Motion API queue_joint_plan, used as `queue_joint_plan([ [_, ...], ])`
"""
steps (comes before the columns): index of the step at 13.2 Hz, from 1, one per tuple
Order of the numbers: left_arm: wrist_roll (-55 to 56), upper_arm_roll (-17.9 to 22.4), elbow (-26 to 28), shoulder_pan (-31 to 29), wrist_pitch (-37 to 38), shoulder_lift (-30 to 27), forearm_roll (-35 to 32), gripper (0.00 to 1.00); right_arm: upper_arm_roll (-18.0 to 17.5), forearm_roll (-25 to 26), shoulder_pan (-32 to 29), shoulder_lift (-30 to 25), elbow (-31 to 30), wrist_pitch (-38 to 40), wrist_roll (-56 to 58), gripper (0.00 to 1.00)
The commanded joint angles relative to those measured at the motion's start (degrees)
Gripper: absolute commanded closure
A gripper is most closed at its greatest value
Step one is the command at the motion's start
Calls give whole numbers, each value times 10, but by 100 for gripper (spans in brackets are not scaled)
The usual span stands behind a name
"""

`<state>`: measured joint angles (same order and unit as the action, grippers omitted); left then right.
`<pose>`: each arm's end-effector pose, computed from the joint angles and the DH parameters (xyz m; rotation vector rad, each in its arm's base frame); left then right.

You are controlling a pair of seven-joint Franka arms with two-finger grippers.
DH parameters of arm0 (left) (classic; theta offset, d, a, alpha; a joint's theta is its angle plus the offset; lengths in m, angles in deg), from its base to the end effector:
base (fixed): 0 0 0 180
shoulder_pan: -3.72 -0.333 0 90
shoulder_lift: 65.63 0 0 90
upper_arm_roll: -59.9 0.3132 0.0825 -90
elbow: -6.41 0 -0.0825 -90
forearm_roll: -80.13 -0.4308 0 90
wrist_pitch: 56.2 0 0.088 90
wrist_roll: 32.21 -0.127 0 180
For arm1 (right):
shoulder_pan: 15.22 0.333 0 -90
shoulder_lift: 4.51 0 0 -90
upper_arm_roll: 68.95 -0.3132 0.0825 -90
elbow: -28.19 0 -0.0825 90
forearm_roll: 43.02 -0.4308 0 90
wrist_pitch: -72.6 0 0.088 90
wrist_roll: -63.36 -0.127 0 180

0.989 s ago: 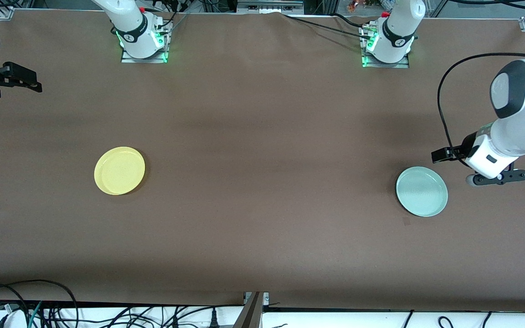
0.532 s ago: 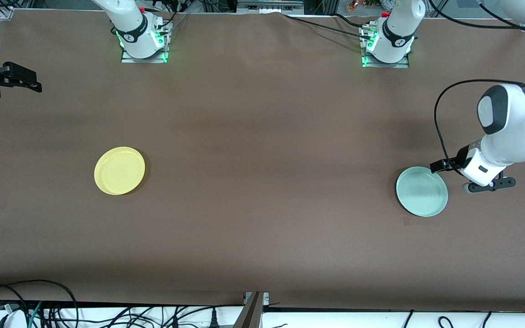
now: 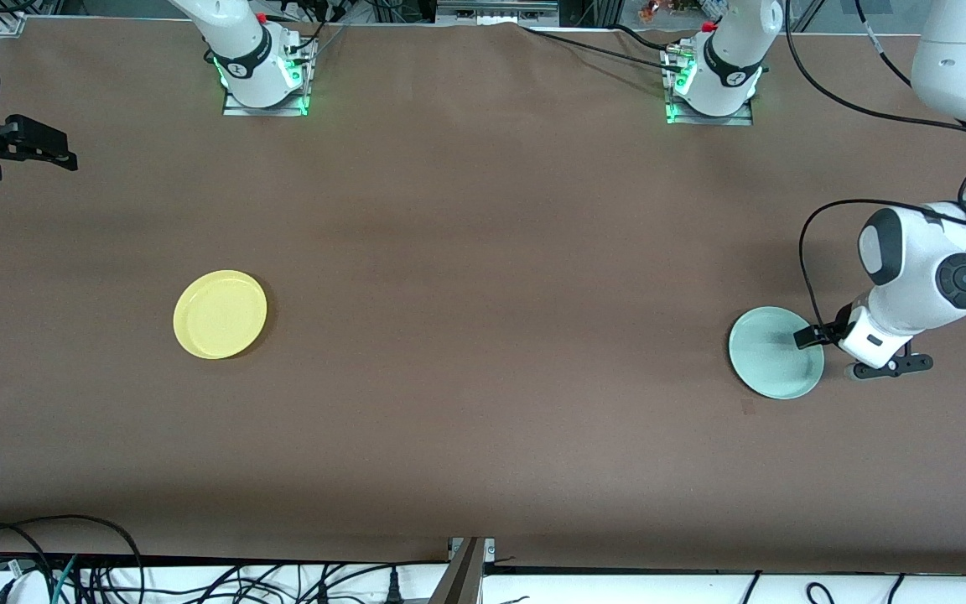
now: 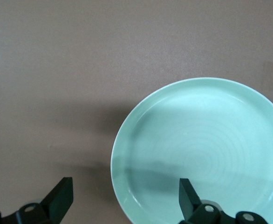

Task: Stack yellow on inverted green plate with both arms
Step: 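Lower both grippers and pinch each plate's rim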

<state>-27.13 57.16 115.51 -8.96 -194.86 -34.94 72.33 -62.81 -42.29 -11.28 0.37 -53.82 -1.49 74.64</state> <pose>0.6473 0.1160 0.1562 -3.0673 -0.2544 0.0321 0.5917 -0.0219 0.6008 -3.1079 -0.2425 0.3505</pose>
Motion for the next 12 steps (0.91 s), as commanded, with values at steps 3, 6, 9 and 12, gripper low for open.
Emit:
queue_joint_plan([
  [3, 0, 1, -40, -2, 1, 31, -12, 0, -1, 1, -3, 6, 12, 3, 0, 0],
  [6, -9, 1, -39, -12, 1, 38, -12, 13, -1, 1, -2, 7, 13, 3, 1, 0],
  [9, -9, 1, -38, -15, 1, 44, -12, 28, 0, 1, -2, 11, 13, 2, 0, 0],
  [12, -9, 0, -36, -17, 2, 46, -12, 32, -2, 7, -2, 29, 15, 3, 1, 0],
])
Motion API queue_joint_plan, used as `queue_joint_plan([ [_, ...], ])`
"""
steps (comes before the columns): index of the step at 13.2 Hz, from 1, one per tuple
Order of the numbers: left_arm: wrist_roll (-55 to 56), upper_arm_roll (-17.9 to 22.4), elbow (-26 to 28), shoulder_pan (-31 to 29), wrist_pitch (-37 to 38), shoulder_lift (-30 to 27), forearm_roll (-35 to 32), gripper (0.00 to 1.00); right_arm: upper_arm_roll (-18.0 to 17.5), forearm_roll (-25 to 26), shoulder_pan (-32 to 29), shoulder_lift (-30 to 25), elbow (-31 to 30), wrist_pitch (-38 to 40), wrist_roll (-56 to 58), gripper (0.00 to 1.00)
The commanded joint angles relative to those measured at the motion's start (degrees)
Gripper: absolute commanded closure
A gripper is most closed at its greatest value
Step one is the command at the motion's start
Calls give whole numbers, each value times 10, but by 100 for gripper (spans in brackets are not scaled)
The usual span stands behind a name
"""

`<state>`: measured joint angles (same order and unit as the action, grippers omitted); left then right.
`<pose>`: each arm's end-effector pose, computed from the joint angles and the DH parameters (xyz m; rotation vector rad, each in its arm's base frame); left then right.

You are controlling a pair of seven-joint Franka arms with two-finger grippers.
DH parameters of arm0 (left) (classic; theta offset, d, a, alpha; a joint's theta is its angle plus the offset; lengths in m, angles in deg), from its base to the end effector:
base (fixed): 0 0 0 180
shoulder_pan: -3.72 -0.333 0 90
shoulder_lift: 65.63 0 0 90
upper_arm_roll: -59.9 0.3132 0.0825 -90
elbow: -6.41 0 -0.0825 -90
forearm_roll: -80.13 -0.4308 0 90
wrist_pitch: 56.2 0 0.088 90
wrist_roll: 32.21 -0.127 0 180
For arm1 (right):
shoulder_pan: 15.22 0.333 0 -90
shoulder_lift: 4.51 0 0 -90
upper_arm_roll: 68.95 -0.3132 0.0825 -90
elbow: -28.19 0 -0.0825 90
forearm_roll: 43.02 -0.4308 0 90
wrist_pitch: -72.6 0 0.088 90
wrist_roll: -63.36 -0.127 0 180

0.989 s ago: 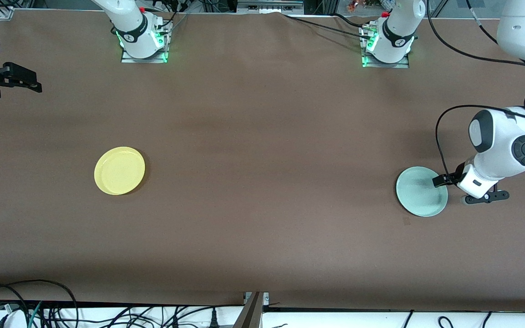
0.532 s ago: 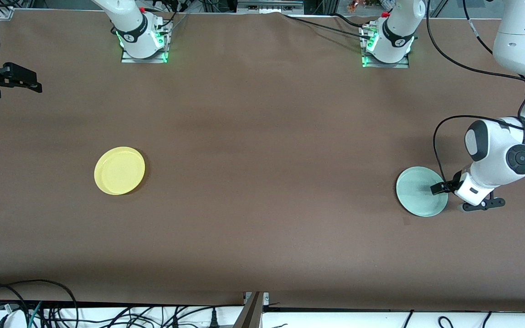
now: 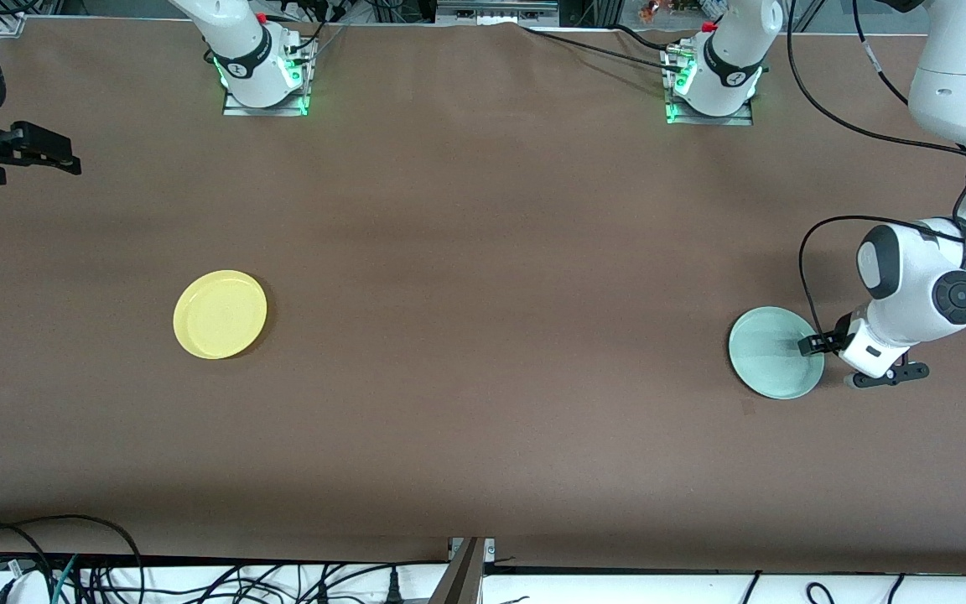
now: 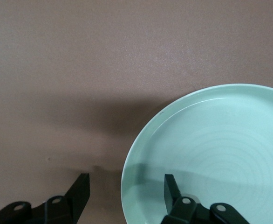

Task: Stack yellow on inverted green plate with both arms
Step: 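Lower both grippers and pinch each plate's rim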

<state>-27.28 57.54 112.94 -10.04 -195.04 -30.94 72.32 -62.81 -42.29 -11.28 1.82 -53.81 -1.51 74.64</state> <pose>0.6495 0.1334 0.1292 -3.0657 -0.2880 0.0672 0.5983 -0.0215 0.5859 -3.1032 -0.2421 0.3890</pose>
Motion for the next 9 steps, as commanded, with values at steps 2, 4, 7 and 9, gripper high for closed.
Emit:
queue_joint_plan([
  [2, -10, -4, -10, -7, 9, 6, -12, 43, -1, 8, -3, 19, 15, 2, 0, 0],
  [4, -10, -3, -8, -6, 12, 6, -12, 64, 9, 5, -13, 53, 15, -2, -2, 0],
  [7, -10, -3, -8, -5, 18, 6, -12, 87, 19, 1, -33, 68, 15, -5, 0, 0],
  [9, -9, -4, -9, -4, 18, 6, -12, 100, 19, 0, -35, 97, 10, -31, -1, 0],
])
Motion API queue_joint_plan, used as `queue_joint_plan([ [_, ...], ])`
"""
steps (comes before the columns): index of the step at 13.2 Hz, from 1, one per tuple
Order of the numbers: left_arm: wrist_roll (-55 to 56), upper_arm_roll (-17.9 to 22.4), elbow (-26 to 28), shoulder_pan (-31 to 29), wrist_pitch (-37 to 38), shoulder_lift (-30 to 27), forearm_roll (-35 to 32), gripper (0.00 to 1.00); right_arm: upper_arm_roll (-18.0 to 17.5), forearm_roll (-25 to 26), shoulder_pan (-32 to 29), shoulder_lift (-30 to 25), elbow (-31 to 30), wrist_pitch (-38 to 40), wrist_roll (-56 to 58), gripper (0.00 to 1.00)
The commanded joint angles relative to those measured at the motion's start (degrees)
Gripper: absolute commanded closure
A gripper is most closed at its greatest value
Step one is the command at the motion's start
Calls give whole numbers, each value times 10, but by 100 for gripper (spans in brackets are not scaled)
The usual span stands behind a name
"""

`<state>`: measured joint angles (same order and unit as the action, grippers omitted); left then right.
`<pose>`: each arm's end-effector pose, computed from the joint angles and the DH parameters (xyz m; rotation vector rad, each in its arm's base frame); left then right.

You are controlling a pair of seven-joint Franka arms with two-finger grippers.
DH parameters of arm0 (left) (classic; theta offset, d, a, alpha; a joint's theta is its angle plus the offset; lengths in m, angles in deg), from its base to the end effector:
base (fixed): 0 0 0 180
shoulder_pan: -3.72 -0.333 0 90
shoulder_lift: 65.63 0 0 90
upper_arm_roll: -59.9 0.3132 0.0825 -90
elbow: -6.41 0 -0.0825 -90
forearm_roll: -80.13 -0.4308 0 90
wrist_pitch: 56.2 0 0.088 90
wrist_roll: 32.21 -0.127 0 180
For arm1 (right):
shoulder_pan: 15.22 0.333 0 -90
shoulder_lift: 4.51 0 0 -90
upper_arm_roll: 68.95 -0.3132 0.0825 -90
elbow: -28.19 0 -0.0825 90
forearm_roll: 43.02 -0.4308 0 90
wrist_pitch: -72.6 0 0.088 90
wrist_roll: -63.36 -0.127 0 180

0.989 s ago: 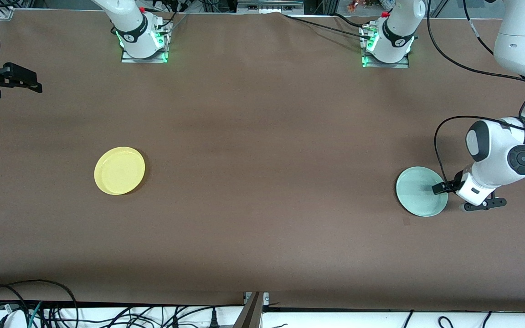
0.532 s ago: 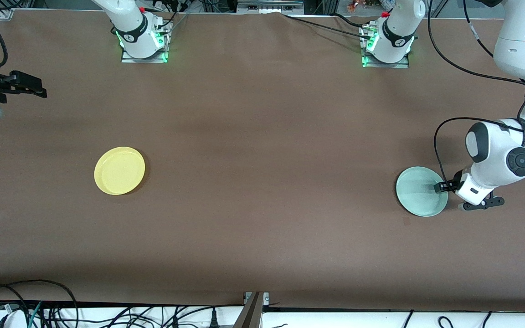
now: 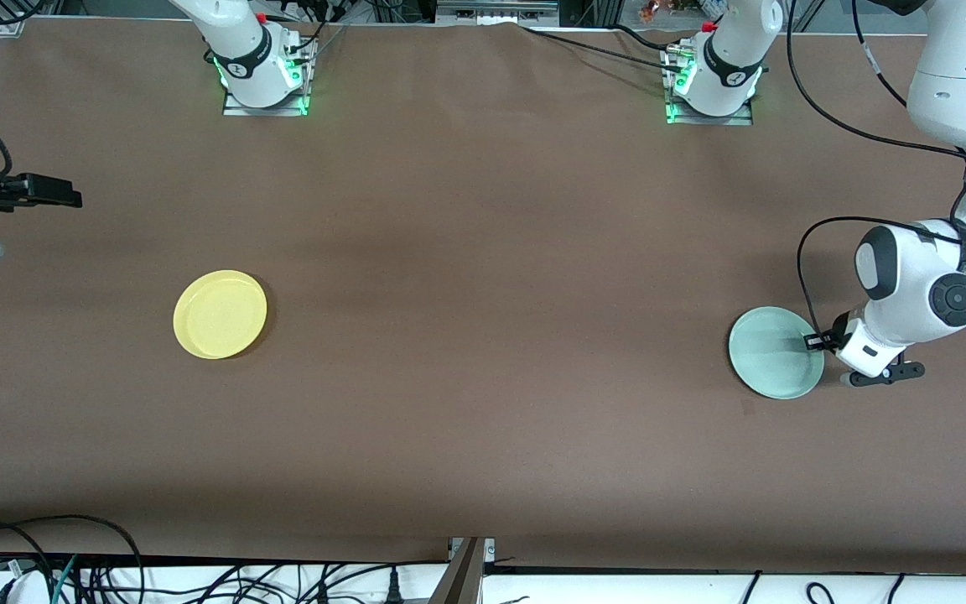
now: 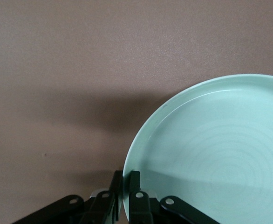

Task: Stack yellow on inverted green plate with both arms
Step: 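Lower both grippers and pinch each plate's rim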

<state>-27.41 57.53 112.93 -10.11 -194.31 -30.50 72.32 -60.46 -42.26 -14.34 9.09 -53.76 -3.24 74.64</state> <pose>0.6462 0.1337 0.1232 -3.0664 -0.2865 0.0984 0.6255 -0.0767 0.5108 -3.0855 -0.0943 0.5373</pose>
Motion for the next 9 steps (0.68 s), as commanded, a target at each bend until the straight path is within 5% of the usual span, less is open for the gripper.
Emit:
queue_joint_plan([
  [1, -8, -3, -9, -3, 11, 1, -12, 100, -4, -2, -5, 40, 7, -27, -1, 0],
  [6, -22, -9, -18, 4, 25, -12, -13, 100, -6, -42, -2, 113, -46, -144, -1, 0],
  [9, -22, -15, -65, 31, 98, -16, -13, 100, -12, -44, 2, 115, -113, -231, -2, 0],
])
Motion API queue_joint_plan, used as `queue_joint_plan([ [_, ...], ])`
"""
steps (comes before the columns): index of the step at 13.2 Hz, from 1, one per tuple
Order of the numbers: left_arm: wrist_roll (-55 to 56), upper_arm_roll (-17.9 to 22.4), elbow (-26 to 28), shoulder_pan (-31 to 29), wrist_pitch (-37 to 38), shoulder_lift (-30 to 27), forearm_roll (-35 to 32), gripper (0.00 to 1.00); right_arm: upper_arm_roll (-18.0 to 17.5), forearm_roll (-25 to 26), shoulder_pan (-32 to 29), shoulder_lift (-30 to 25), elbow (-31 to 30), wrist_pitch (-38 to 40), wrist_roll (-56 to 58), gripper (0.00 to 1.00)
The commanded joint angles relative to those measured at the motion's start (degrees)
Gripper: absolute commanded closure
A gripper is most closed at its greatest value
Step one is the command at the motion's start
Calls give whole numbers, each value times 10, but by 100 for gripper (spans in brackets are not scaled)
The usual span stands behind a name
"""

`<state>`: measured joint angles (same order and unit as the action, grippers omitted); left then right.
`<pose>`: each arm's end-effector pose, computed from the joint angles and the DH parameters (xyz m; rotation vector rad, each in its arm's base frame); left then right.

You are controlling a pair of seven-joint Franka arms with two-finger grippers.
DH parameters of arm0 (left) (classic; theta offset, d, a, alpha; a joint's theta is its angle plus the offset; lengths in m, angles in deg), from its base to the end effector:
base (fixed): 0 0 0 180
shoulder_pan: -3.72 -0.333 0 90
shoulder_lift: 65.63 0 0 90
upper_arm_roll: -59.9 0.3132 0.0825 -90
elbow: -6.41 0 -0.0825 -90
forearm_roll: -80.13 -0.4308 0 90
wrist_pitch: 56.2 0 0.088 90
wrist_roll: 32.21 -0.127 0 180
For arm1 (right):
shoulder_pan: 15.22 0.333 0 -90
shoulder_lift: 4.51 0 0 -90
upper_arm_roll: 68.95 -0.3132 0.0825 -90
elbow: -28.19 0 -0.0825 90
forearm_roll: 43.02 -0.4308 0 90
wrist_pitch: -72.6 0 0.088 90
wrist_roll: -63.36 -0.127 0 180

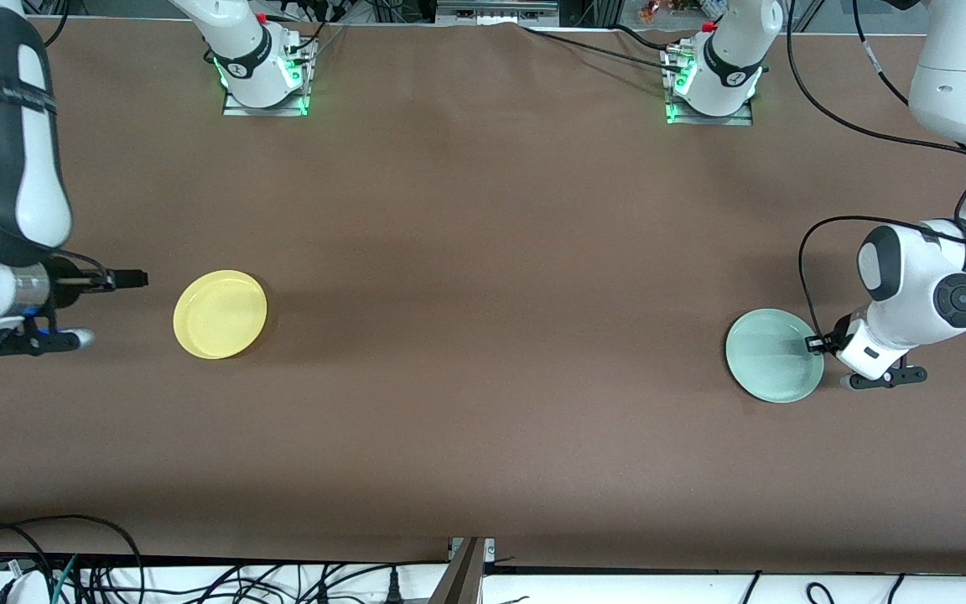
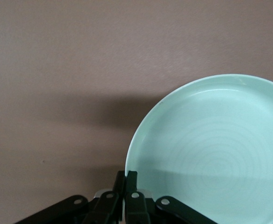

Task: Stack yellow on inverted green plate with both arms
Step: 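Lower both grippers and pinch each plate's rim, then lift the green plate by its rim and flip it with the left gripper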

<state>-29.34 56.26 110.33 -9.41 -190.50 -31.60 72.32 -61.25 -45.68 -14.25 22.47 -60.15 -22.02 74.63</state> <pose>0.6635 0.1158 0.1502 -3.0787 -0.1961 0.0995 0.6747 -0.0651 0.3174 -3.0526 -0.1078 0.5484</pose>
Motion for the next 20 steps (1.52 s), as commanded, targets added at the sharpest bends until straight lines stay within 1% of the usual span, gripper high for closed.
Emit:
queue_joint_plan([
  [1, -2, -2, -66, 44, 101, -5, -13, 100, -4, -15, 1, -18, -65, -63, -2, 0],
  [3, 0, 0, -131, 81, 181, -5, -13, 100, -4, -41, 1, -18, -94, -93, -2, 0],
  [5, 10, 4, -182, 124, 242, -3, -19, 100, -4, -42, 1, -10, -113, -129, -2, 0],
  [8, 68, 2, -235, 198, 290, -5, -133, 100, -4, -48, 0, -1, -147, -196, -2, 0],
  [10, 91, 3, -264, 241, 323, -4, -149, 100, -4, -56, -1, 0, -173, -240, -2, 0],
  [11, 102, 5, -273, 262, 337, -4, -151, 100, -4, -56, -2, -1, -186, -260, -2, 0],
  [12, 113, 5, -278, 285, 344, -4, -171, 100, -4, -56, -2, -1, -196, -274, -2, 0],
  [13, 126, 5, -278, 314, 345, -3, -212, 100, -4, -57, -3, -1, -200, -280, -2, 0],
  [15, 188, 6, -277, 378, 357, 2, -294, 100, -3, -84, -9, 1, -201, -280, -1, 0],
  [16, 228, 6, -277, 415, 369, 13, -326, 100, -3, -97, -18, 8, -202, -280, 0, 0],
  [18, 305, 7, -278, 489, 407, 41, -401, 100, -3, -103, -29, 17, -202, -293, 31, 0],
  [19, 337, 8, -281, 527, 431, 59, -434, 100, -3, -117, -38, 25, -202, -298, 57, 0],
  [20, 371, 9, -287, 567, 456, 77, -463, 100, -3, -145, -47, 36, -202, -298, 82, 0],
])
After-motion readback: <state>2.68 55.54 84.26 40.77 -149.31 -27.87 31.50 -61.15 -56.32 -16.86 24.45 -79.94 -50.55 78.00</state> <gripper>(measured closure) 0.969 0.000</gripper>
